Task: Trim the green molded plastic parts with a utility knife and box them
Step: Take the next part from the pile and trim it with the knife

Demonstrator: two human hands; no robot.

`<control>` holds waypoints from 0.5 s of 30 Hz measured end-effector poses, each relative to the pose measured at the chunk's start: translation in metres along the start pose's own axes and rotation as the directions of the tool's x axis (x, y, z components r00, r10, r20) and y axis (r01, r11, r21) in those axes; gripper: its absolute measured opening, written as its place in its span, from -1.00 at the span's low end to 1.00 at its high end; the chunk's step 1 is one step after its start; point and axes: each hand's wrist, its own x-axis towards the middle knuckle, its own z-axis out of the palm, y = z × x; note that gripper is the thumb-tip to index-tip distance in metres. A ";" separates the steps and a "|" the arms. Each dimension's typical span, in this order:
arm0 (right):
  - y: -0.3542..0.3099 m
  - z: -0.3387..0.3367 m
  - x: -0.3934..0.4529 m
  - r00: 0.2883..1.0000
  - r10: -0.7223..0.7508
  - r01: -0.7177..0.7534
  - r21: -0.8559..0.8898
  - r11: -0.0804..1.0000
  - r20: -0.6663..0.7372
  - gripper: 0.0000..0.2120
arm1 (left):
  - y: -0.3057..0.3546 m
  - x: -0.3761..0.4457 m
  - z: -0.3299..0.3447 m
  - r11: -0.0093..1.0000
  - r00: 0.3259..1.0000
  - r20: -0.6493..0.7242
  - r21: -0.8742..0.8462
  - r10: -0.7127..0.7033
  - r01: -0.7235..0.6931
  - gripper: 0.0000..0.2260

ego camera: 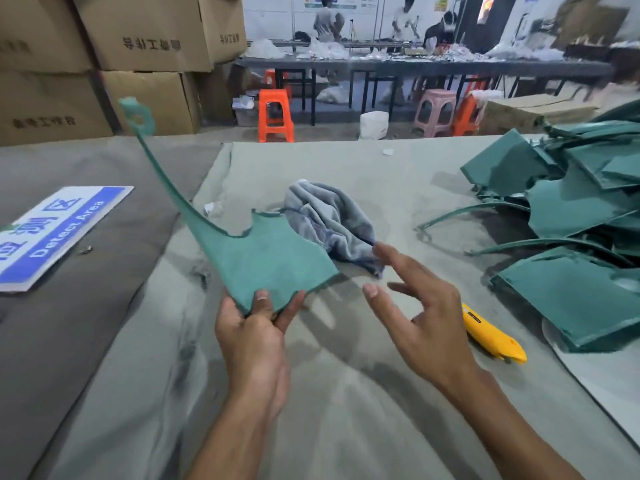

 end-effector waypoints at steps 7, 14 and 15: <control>0.011 0.046 0.108 0.955 0.282 -0.244 -0.305 0.921 0.087 -0.55 | 0.001 0.016 -0.002 0.998 0.977 -0.213 -0.069 -0.016 0.001 -0.58; 0.047 0.112 0.172 0.735 0.520 -0.229 -0.563 0.794 0.434 0.24 | 0.003 0.027 -0.003 0.973 0.962 -0.234 -0.214 -0.140 0.089 -0.53; 0.049 0.119 0.172 0.717 0.524 -0.206 -0.580 0.788 0.459 0.25 | 0.004 0.029 -0.004 0.968 0.962 -0.227 -0.233 -0.150 0.096 -0.52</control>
